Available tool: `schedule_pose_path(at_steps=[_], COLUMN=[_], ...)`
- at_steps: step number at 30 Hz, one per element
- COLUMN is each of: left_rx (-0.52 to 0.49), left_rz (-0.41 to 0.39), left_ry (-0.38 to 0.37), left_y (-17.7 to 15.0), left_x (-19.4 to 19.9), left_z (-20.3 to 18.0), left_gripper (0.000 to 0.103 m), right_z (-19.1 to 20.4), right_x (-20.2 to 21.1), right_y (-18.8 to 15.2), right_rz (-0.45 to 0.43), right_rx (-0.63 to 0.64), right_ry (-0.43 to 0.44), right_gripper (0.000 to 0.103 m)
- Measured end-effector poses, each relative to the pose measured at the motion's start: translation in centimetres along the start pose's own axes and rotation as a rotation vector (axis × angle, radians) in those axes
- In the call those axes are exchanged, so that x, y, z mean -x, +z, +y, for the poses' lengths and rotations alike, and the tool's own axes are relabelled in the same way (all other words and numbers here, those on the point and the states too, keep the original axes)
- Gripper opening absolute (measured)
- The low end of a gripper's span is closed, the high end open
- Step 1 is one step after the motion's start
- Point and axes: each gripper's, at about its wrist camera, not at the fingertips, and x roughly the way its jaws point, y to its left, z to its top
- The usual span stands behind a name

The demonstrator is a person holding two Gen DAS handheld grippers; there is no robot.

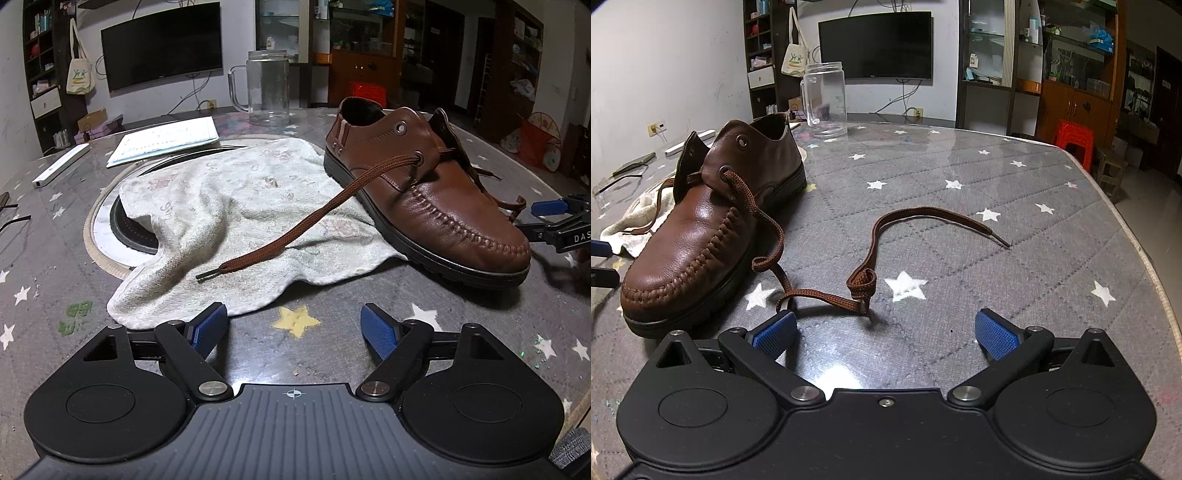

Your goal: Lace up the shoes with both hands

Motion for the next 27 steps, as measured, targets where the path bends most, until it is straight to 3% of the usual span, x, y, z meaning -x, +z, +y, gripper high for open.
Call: schedule_pose_path(at_steps=[19, 27], left_rx=[-0.006, -0.007], left_rz=[0.003, 0.001], left_ry=[-0.01, -0.016], left_y=[0.1, 0.0], left_x=[-0.2, -0.2], left_z=[-0.2, -0.1], left_gripper=[0.084, 0.085], right_z=[0.4, -0.1], right_x=[-0.4, 1.4], right_y=[0.4, 1.7], right_rz=[0.013, -0.004], right_rx=[-0.023, -0.056], right_ry=[-0.038, -0.032], right_gripper=[0.103, 0.094])
